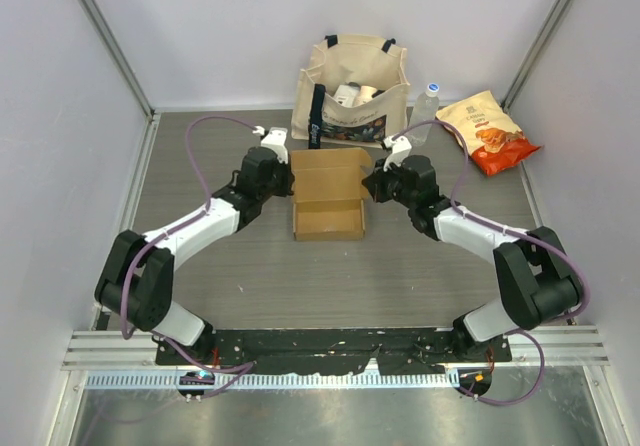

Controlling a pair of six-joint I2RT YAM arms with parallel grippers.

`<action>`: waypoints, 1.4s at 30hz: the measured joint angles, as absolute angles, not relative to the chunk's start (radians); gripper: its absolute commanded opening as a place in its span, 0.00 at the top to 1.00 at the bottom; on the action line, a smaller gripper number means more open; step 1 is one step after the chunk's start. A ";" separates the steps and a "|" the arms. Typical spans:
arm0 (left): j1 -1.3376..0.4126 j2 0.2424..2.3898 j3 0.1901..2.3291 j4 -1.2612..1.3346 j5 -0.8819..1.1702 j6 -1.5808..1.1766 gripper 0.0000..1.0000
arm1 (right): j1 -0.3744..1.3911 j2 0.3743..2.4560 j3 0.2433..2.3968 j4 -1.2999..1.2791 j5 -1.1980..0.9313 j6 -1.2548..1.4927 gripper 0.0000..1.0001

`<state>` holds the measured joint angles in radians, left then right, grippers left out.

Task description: Fold the paper box

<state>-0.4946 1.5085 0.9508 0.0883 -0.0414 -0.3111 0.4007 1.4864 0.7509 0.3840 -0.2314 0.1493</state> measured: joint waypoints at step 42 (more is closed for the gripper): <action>-0.851 1.503 0.747 0.457 -0.656 -0.412 1.00 | 0.648 1.302 0.588 0.365 0.464 0.364 0.92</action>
